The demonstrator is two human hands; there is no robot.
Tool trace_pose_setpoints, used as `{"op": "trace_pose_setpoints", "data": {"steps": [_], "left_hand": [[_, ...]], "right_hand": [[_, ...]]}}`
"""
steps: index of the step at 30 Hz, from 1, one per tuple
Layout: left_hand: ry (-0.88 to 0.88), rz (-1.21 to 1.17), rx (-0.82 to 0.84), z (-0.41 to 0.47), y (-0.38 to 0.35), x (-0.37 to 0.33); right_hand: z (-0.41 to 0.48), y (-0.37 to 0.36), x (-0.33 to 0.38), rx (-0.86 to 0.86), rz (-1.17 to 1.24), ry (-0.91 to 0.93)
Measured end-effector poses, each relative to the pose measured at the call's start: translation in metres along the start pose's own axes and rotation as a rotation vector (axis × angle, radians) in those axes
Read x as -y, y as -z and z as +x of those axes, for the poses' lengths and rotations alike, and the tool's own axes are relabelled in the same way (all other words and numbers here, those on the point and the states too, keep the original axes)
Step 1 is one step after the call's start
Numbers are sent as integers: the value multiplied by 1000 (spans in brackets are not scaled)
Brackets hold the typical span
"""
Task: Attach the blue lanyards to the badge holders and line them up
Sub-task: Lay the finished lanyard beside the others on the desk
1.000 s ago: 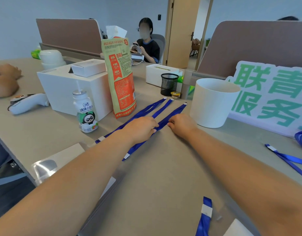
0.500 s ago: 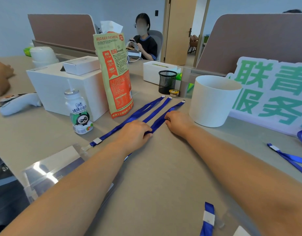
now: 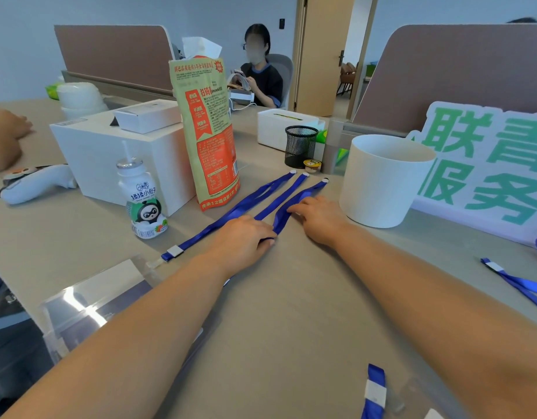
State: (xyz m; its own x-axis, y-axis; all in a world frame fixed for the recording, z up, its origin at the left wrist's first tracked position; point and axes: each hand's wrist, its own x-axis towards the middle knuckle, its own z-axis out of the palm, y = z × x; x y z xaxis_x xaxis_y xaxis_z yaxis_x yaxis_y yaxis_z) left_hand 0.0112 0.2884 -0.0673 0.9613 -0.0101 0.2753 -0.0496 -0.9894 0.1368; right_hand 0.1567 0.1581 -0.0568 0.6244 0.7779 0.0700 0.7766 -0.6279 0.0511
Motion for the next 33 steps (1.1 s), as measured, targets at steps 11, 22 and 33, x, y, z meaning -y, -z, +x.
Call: {"op": "trace_pose_setpoints", "data": {"steps": [11,22,33], "left_hand": [[26,37,-74,0,2,-5],[40,31,18,-1,4,-8],[27,-64,4,-1,-3,0]], "right_hand": [[-3,1,3,-70,-43,27],[-2,1,7,-18,71,-9],[0,3,8,-20,-26,60]]}}
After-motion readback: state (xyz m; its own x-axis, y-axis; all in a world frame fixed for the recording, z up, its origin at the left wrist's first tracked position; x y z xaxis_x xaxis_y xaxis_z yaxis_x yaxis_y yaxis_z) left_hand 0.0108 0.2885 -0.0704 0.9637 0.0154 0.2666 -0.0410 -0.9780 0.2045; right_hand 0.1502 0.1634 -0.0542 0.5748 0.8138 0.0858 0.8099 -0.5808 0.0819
